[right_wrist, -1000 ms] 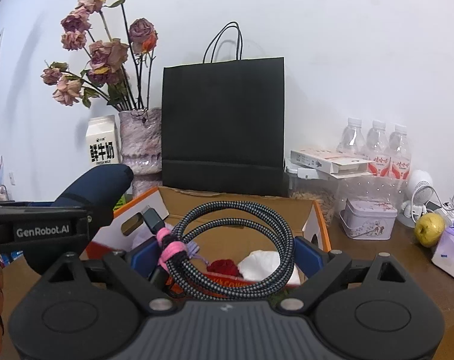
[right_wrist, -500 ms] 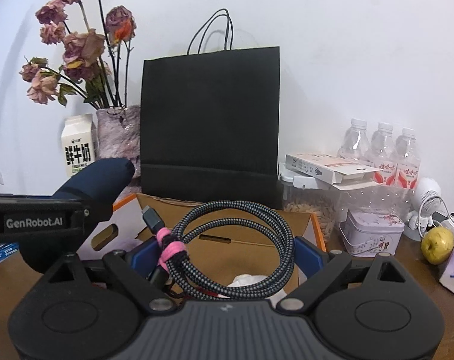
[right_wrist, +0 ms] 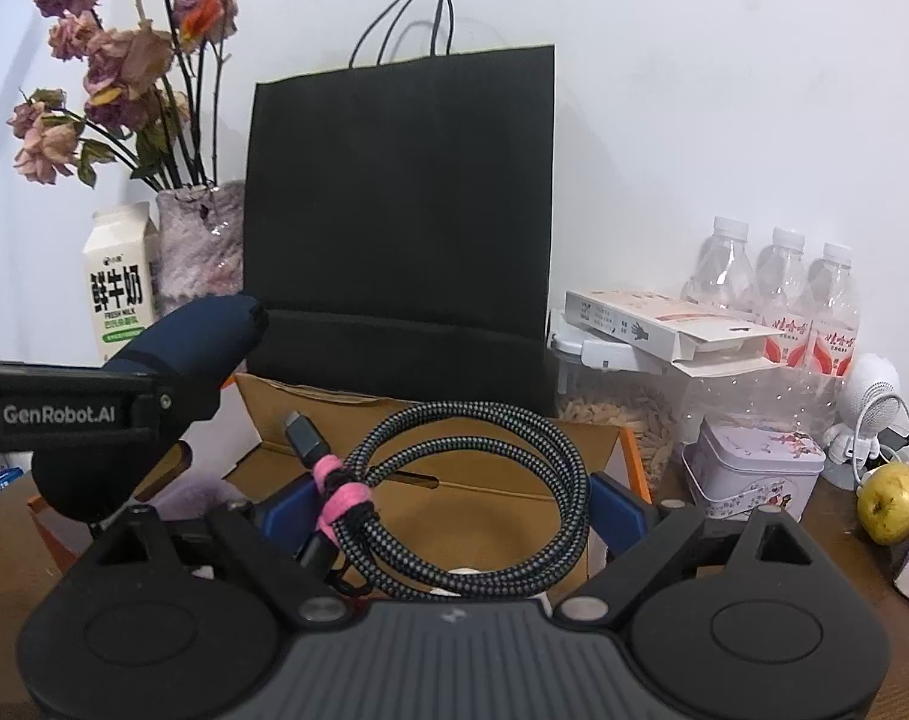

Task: Organize objects
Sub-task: 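Open the left gripper dropping the case while the right gripper drops the cable into the box, then move both open grippers back from the box toward the plush toy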

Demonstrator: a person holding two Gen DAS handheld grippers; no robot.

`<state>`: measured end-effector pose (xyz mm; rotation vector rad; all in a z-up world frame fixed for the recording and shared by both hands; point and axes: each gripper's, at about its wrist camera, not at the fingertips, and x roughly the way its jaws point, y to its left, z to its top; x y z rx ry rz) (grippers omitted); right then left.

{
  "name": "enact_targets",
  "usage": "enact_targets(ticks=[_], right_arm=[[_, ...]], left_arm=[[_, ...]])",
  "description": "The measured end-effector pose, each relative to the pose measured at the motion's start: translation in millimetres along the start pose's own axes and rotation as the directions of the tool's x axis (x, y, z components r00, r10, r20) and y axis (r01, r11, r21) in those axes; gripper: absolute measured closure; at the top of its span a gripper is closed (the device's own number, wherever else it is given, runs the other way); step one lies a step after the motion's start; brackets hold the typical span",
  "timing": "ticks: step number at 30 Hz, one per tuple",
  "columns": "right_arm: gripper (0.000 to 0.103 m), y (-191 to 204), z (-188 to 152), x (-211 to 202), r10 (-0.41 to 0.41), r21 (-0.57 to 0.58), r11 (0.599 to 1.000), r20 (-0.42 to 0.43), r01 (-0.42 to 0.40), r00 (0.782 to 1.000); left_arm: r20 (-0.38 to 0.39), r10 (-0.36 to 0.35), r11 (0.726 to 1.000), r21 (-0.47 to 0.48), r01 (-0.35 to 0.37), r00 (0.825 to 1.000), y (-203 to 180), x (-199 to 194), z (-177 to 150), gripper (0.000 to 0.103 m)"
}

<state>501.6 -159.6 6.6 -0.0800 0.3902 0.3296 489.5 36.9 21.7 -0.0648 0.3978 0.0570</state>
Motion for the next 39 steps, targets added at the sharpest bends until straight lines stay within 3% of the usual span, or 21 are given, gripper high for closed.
enact_targets(ticks=[6, 8, 10, 11, 19, 39], right_arm=[[0.01, -5, -2, 14, -0.005, 0.016, 1.0, -0.008, 0.006, 1.0], [0.009, -7, -4, 18, -0.007, 0.022, 1.0, -0.026, 0.007, 1.0], [0.004, -7, -6, 21, -0.006, 0.023, 1.0, -0.044, 0.007, 0.999], [0.0, -7, -7, 21, -0.012, 0.025, 1.0, -0.041, 0.013, 0.999], [0.0, -7, -5, 16, -0.012, 0.024, 1.0, -0.027, 0.012, 1.0], [0.0, 6, -8, -14, 0.016, -0.019, 1.0, -0.023, -0.016, 1.0]], left_arm=[[-0.018, -0.002, 1.0, 0.008, 0.002, 1.0, 0, 14, -2, 0.033], [0.001, 0.001, 1.0, 0.0, -0.001, 1.0, 1, 13, -3, 0.011], [0.033, 0.013, 1.0, 0.002, -0.013, 0.999, 1, 9, -3, 0.0], [0.047, 0.024, 1.0, 0.005, -0.025, 0.999, 1, 7, -2, 0.0], [0.03, 0.044, 0.999, -0.004, -0.044, 0.999, 3, 7, 0, 0.0], [0.022, 0.036, 0.999, -0.018, -0.036, 0.999, 12, -27, -9, 0.0]])
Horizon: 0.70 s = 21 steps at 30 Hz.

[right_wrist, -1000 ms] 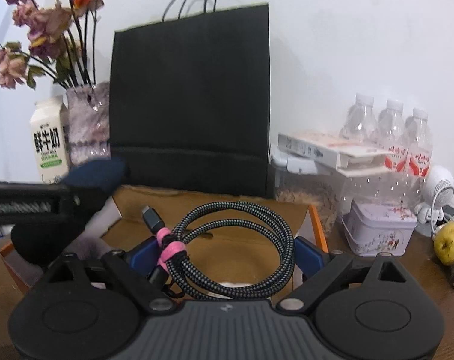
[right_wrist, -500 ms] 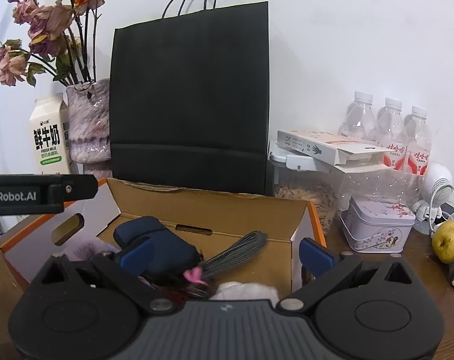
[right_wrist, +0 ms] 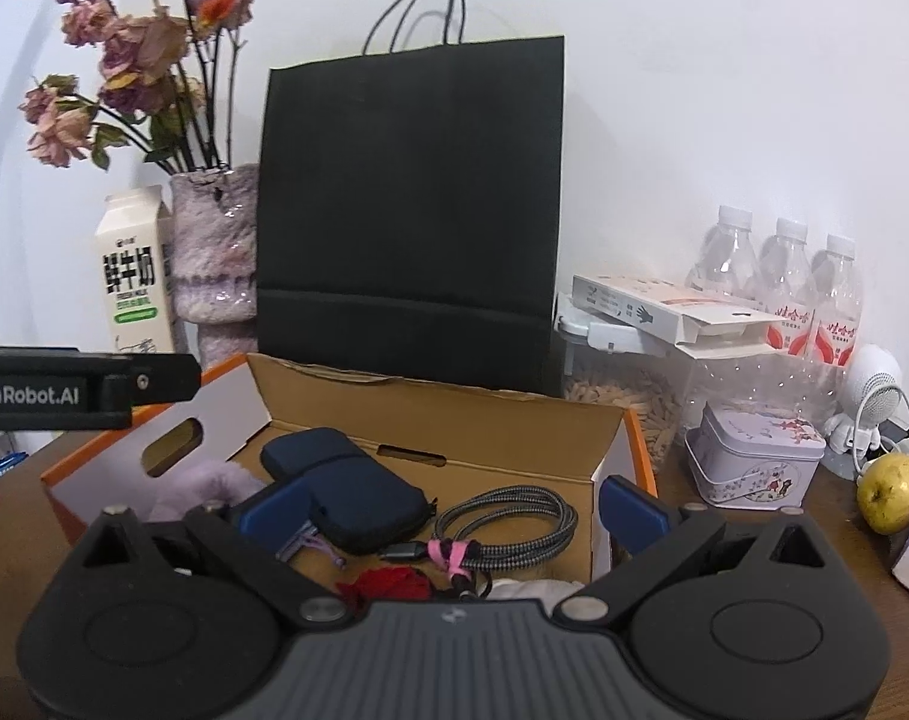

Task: Organize objects
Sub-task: 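Move both open grippers back from the box toward the plush toy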

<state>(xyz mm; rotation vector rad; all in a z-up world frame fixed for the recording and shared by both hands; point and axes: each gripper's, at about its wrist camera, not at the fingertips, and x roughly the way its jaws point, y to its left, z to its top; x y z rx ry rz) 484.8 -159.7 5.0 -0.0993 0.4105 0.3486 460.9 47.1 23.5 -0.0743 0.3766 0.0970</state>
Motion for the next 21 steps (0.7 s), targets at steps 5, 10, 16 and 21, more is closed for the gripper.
enact_targets(ticks=[5, 10, 16, 21], right_arm=[[0.0, 3, -5, -16, 0.009, -0.012, 1.0, 0.005, -0.009, 1.0], [0.0, 7, -12, -33, 0.015, -0.02, 1.0, 0.005, -0.015, 1.0], [0.0, 15, -22, -57, 0.022, -0.028, 0.999, 0.01, -0.021, 1.0], [0.0, 23, -33, -80, 0.024, -0.042, 0.999, 0.016, -0.023, 1.0]], left_arm=[[-0.001, -0.001, 1.0, 0.003, 0.001, 1.0, 2, -17, -7, 0.0], [-0.018, -0.005, 1.0, 0.001, 0.005, 1.0, 5, -34, -16, 0.0], [-0.02, 0.002, 1.0, -0.007, -0.002, 1.0, 9, -59, -27, 0.0], [0.0, 0.008, 1.0, 0.003, -0.008, 1.0, 10, -87, -39, 0.0]])
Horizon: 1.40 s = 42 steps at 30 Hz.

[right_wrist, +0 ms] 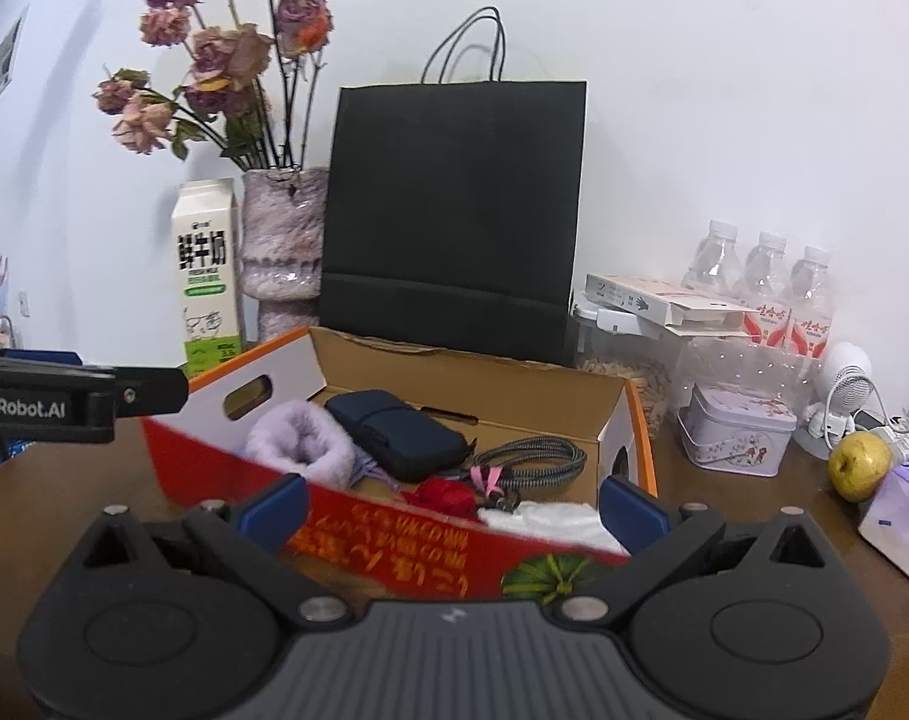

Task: Organize objects
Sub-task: 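Move both open grippers back from the box toward the plush toy, then grasp the yellow-and-white plush toy with the right gripper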

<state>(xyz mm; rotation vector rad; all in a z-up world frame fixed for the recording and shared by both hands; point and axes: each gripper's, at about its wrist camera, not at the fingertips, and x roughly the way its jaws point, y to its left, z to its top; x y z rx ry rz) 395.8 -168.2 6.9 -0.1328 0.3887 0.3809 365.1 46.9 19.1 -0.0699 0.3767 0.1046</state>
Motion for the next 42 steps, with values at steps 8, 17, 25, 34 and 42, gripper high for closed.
enact_targets(ticks=[8, 17, 25, 34, 42], right_arm=[[0.0, 10, -20, -37, 0.016, -0.001, 1.0, 0.004, -0.016, 1.0], [0.0, 18, -41, -75, 0.032, 0.009, 0.999, 0.022, -0.032, 0.999], [0.0, 26, -57, -97, 0.042, 0.013, 0.999, 0.008, -0.042, 0.999], [0.0, 44, -79, -109, 0.051, -0.014, 0.999, -0.033, -0.052, 0.998], [0.0, 57, -95, -107, 0.06, -0.013, 0.998, -0.086, -0.061, 0.994]], left_arm=[[0.021, -0.014, 1.0, 0.016, 0.013, 1.0, 5, -36, -25, 0.0], [0.015, -0.02, 1.0, 0.014, 0.02, 1.0, 13, -68, -50, 0.0], [-0.038, -0.032, 0.999, 0.015, 0.032, 0.999, 21, -88, -72, 0.0], [-0.084, -0.041, 0.999, 0.002, 0.041, 0.996, 33, -105, -91, 0.0], [-0.109, -0.044, 0.998, -0.057, 0.038, 0.993, 49, -106, -95, 0.0]])
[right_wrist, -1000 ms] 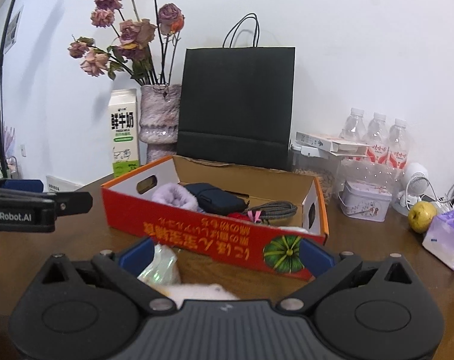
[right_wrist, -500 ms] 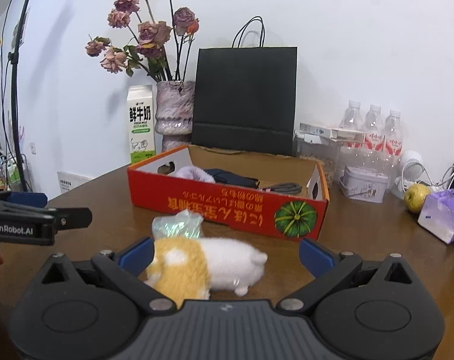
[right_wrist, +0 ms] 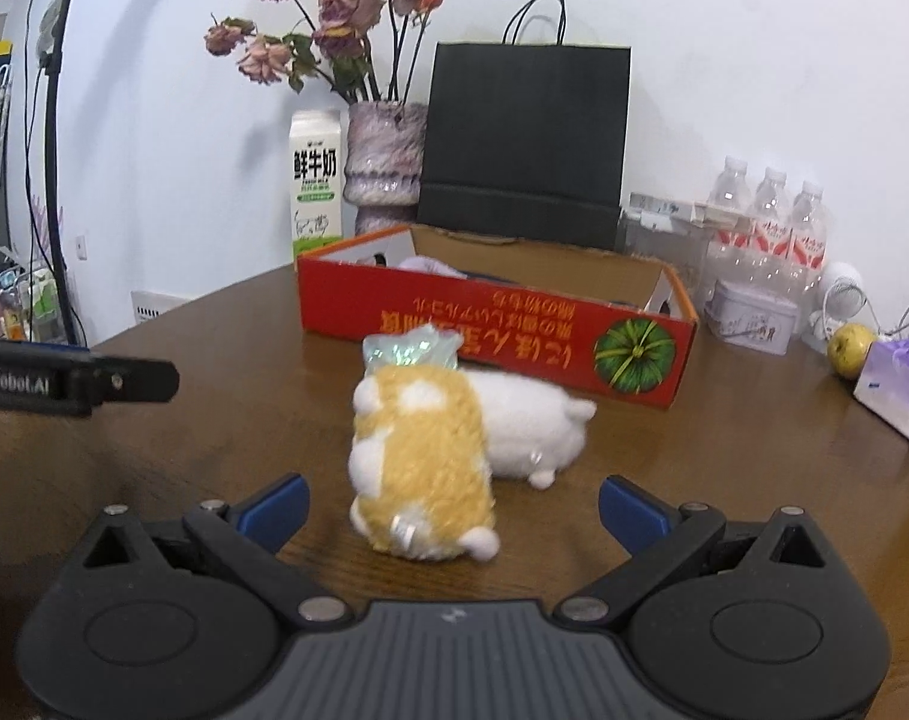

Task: Organize objects
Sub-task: 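Grasp the yellow-and-white plush toy with the right gripper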

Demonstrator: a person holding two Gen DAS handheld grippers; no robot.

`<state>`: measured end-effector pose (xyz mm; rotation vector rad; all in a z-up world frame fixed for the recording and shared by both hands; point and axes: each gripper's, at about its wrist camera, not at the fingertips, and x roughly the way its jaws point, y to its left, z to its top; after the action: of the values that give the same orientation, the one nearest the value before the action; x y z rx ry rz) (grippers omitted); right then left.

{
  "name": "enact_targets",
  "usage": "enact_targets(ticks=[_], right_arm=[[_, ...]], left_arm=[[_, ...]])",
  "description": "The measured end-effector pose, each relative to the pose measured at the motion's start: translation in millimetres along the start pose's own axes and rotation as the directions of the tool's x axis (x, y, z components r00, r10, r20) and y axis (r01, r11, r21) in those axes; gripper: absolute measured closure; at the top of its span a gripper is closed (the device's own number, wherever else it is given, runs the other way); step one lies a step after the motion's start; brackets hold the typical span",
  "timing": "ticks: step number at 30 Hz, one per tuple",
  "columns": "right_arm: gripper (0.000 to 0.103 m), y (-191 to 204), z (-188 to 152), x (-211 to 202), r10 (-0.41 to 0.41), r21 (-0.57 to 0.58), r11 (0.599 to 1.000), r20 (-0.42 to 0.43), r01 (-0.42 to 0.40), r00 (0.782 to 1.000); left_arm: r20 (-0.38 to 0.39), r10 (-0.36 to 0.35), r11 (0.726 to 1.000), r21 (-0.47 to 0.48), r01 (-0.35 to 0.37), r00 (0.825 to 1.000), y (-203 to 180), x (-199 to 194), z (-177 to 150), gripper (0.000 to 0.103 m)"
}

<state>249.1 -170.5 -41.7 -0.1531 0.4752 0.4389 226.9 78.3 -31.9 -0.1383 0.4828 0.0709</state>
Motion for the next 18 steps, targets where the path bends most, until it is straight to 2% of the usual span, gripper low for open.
enact_targets(ticks=[11, 18], right_arm=[[0.0, 10, 12, 34, -0.011, 0.074, 0.997, -0.06, 0.016, 0.998], [0.009, 8, 15, 43, -0.031, 0.104, 0.994, -0.072, 0.039, 0.997]], left_arm=[[-0.005, -0.014, 1.0, 0.004, 0.014, 1.0, -2, -2, -2, 0.0], [-0.004, -0.018, 1.0, 0.003, 0.018, 1.0, -2, -3, -2, 0.0]])
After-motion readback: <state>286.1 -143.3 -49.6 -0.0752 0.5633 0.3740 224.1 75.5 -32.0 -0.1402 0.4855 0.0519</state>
